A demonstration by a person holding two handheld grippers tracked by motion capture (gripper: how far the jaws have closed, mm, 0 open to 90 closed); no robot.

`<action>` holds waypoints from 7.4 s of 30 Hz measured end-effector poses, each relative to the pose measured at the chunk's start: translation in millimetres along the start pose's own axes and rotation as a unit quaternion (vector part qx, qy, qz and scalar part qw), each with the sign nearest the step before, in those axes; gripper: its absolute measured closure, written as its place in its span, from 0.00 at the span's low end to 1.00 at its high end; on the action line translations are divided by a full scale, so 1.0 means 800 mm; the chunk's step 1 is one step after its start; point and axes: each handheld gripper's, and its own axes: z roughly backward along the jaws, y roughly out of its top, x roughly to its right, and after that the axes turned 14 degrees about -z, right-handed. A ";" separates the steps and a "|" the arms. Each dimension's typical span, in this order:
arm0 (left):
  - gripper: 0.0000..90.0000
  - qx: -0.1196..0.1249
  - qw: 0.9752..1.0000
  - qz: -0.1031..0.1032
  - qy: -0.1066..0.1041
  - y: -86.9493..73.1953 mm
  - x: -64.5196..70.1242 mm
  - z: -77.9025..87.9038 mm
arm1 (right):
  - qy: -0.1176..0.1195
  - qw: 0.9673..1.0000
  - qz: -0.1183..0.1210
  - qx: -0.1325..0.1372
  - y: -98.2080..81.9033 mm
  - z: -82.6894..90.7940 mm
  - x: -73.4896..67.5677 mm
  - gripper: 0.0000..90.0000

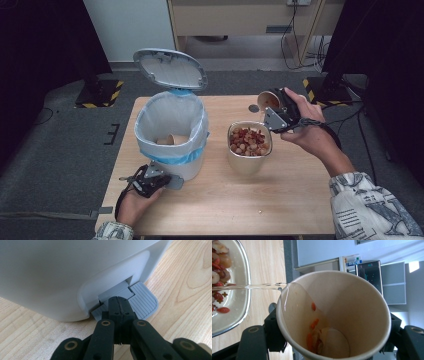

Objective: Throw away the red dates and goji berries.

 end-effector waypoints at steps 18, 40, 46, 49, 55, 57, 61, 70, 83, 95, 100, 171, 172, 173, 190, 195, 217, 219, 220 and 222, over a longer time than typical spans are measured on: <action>1.00 0.000 1.000 0.000 0.000 0.000 0.000 0.000 | -0.028 0.995 0.097 -0.019 0.010 0.003 -0.009 0.32; 1.00 0.001 1.000 0.000 0.000 0.000 0.000 0.000 | -0.068 0.979 0.190 -0.023 0.025 0.011 -0.012 0.32; 1.00 0.001 1.000 0.000 0.000 0.000 0.000 0.000 | -0.071 0.974 0.213 -0.023 0.029 0.011 -0.016 0.32; 1.00 0.001 1.000 0.000 0.000 0.000 0.000 0.000 | -0.068 0.970 0.234 -0.020 0.032 0.012 -0.023 0.32; 1.00 0.001 1.000 0.000 -0.001 0.000 0.000 0.000 | -0.072 0.970 0.230 -0.036 0.024 0.007 -0.018 0.32; 1.00 0.001 1.000 -0.001 0.000 0.000 0.000 0.000 | -0.069 0.965 0.251 -0.031 0.030 0.007 -0.026 0.32; 1.00 0.001 1.000 0.000 0.000 0.000 0.000 0.000 | -0.066 0.961 0.269 -0.027 0.035 0.005 -0.033 0.32; 1.00 0.001 1.000 -0.001 0.000 0.000 0.000 0.000 | -0.070 0.957 0.279 -0.035 0.034 0.005 -0.033 0.32; 1.00 0.001 1.000 -0.001 0.000 0.000 0.000 0.000 | -0.112 0.939 0.323 -0.030 0.045 0.008 -0.036 0.32; 1.00 0.001 1.000 -0.001 -0.001 0.000 0.000 0.000 | -0.098 0.917 0.384 -0.031 0.045 0.005 -0.055 0.33; 1.00 0.001 1.000 -0.001 0.000 0.000 0.000 0.000 | -0.099 0.903 0.416 -0.035 0.041 0.006 -0.064 0.33; 1.00 0.003 1.000 0.002 -0.002 -0.001 -0.001 0.000 | -0.045 0.998 0.031 0.028 0.038 -0.017 -0.027 0.32; 1.00 0.003 1.000 0.002 -0.002 -0.001 -0.001 0.000 | -0.045 0.998 0.031 0.028 0.038 -0.017 -0.027 0.32; 1.00 0.003 1.000 0.002 -0.001 -0.001 -0.001 0.000 | -0.042 0.998 0.017 0.031 0.038 -0.017 -0.025 0.32; 1.00 0.004 1.000 0.002 -0.002 -0.001 -0.001 0.000 | -0.021 0.997 -0.051 0.050 0.041 -0.020 -0.017 0.31; 1.00 0.003 1.000 0.002 -0.002 -0.001 -0.001 0.000 | -0.016 0.996 -0.062 0.057 0.043 -0.021 -0.017 0.31; 1.00 0.003 1.000 0.002 -0.003 -0.001 -0.001 0.000 | 0.027 0.978 -0.185 0.096 0.049 -0.021 -0.003 0.31; 1.00 0.003 1.000 0.002 -0.003 -0.001 -0.001 0.000 | 0.033 0.975 -0.195 0.098 0.050 -0.021 -0.002 0.31; 1.00 0.003 1.000 0.002 -0.003 -0.001 -0.001 0.000 | 0.033 0.975 -0.195 0.098 0.050 -0.021 -0.002 0.31; 1.00 0.004 1.000 0.002 -0.003 -0.001 -0.001 0.000 | 0.039 0.973 -0.203 0.102 0.050 -0.021 -0.002 0.31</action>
